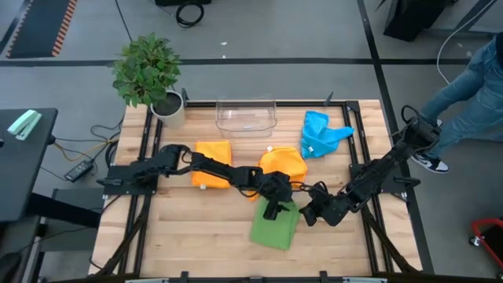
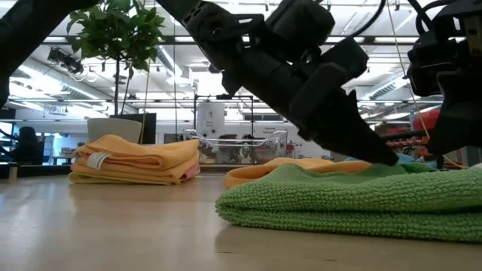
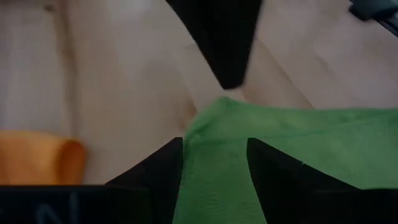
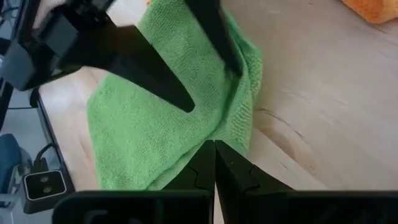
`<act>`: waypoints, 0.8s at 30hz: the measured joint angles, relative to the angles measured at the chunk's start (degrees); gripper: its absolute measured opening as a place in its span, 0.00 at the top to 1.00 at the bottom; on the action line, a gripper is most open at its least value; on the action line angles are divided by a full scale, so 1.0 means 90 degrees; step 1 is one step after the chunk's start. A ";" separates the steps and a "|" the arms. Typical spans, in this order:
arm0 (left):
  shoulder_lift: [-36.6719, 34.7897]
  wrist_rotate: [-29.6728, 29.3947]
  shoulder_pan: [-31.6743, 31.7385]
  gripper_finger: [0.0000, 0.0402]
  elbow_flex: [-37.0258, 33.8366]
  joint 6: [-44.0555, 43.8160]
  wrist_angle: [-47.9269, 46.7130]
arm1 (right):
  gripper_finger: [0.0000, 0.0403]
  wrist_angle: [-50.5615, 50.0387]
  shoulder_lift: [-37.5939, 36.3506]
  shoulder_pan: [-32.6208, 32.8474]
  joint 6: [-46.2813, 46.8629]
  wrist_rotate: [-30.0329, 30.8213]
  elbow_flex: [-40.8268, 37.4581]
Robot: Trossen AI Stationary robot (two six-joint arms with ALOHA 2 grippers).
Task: Fold microfiber towels
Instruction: Fold the green microfiber cloth
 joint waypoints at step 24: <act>-0.1081 0.0041 -0.0175 0.98 -0.0002 0.0343 -0.0988 | 0.73 -0.0107 0.0000 -0.0423 -0.0508 0.0000 0.0000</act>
